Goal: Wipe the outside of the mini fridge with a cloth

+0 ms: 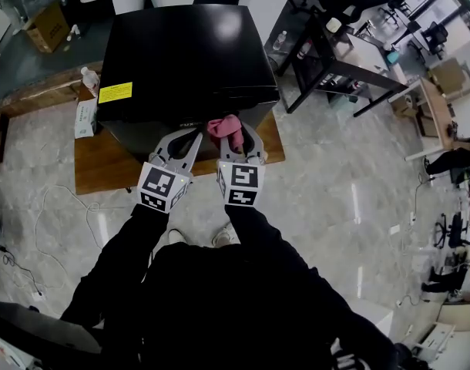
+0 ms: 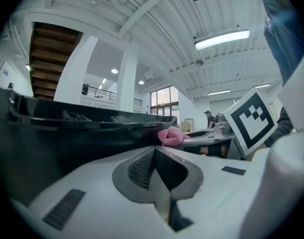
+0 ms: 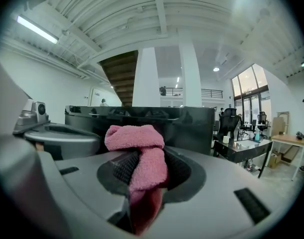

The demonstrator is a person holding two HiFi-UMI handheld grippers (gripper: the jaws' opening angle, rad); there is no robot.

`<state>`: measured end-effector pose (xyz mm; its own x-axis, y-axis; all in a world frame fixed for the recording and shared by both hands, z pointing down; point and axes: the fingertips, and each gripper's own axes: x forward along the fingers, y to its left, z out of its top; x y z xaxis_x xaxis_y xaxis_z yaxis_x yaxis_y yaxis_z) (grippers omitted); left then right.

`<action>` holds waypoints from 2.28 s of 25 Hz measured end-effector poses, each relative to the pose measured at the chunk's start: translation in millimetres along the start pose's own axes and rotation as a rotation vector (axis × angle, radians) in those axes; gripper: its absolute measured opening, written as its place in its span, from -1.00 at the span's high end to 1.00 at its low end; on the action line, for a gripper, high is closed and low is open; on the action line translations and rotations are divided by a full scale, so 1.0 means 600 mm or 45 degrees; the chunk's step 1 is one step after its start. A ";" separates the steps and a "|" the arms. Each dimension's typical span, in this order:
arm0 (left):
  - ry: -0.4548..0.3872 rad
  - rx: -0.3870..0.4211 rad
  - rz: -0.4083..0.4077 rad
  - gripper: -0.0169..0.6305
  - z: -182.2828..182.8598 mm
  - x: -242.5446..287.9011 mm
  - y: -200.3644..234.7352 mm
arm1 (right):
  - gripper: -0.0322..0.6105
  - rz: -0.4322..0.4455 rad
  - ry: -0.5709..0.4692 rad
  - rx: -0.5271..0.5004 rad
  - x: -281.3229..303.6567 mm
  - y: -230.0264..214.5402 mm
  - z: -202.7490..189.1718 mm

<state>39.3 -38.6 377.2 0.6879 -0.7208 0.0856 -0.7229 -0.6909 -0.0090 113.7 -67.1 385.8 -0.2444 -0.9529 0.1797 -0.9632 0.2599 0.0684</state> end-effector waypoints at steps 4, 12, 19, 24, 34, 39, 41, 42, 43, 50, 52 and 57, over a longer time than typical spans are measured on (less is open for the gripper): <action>-0.027 0.026 0.010 0.93 0.009 0.053 -0.033 | 0.51 -0.035 0.001 0.009 -0.002 -0.076 -0.008; -0.018 0.018 -0.037 0.93 0.012 0.144 -0.109 | 0.51 -0.045 0.016 0.002 -0.009 -0.190 -0.023; -0.027 0.039 -0.059 0.93 -0.003 0.117 -0.132 | 0.50 0.003 0.021 0.007 -0.037 -0.191 -0.058; 0.045 0.002 -0.007 0.93 -0.077 0.033 -0.095 | 0.50 0.150 0.144 -0.006 -0.057 -0.058 -0.150; 0.191 -0.037 0.211 0.93 -0.235 -0.149 0.039 | 0.50 0.319 0.231 -0.036 -0.033 0.181 -0.244; 0.267 -0.044 0.291 0.93 -0.325 -0.192 0.110 | 0.50 0.331 0.261 0.018 0.010 0.267 -0.295; 0.281 -0.056 0.313 0.93 -0.351 -0.203 0.134 | 0.50 0.338 0.275 0.041 0.027 0.302 -0.315; 0.288 -0.060 0.322 0.93 -0.363 -0.207 0.145 | 0.50 0.343 0.285 0.047 0.037 0.319 -0.325; 0.292 -0.062 0.329 0.93 -0.374 -0.209 0.155 | 0.50 0.349 0.295 0.052 0.047 0.335 -0.335; 0.311 -0.121 0.394 0.93 -0.436 -0.223 0.214 | 0.50 0.332 0.358 0.158 0.115 0.399 -0.394; 0.308 -0.149 0.413 0.93 -0.451 -0.230 0.229 | 0.50 0.307 0.373 0.198 0.131 0.407 -0.405; 0.308 -0.186 0.426 0.93 -0.477 -0.228 0.242 | 0.51 0.258 0.378 0.268 0.150 0.410 -0.418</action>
<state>-178.5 -24.2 649.4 0.3912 -0.8579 0.3331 -0.9171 -0.3936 0.0633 -117.0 -49.9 664.6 -0.4180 -0.7912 0.4465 -0.9084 0.3703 -0.1941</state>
